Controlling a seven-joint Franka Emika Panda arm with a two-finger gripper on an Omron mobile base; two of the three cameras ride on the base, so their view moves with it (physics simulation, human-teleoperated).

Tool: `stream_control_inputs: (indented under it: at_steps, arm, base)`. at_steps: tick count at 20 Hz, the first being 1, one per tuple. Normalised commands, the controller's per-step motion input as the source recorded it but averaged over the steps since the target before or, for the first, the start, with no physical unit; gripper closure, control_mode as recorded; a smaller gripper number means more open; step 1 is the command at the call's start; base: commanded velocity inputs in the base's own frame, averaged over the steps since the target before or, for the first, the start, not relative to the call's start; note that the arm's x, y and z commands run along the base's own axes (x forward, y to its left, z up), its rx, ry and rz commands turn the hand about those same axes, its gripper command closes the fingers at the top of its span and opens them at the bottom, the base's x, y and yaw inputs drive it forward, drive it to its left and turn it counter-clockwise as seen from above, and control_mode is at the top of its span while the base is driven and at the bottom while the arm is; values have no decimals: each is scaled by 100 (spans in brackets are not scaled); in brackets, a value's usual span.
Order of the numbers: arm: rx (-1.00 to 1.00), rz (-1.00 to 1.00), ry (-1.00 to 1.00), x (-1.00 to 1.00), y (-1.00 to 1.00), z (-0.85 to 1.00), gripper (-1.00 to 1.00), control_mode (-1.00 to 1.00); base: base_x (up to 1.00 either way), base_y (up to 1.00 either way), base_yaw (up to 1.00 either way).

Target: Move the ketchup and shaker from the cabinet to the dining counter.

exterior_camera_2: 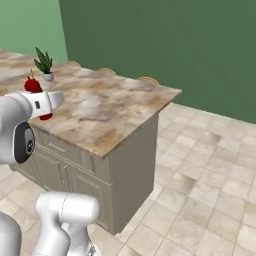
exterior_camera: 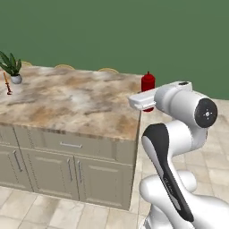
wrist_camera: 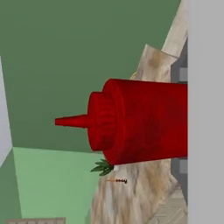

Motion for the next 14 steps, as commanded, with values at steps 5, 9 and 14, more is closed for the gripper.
stream_control_inputs:
  at_steps: [5, 9, 14]
  arm:
    - [0, 0, 0, 0, 0, 0, 100, 100]
    - [0, 0, 0, 0, 0, 0, 100, 100]
    - [0, 0, 0, 0, 0, 0, 100, 100]
  base:
    - [0, -74, 43]
    - [2, -71, 46]
    - [18, -66, 46]
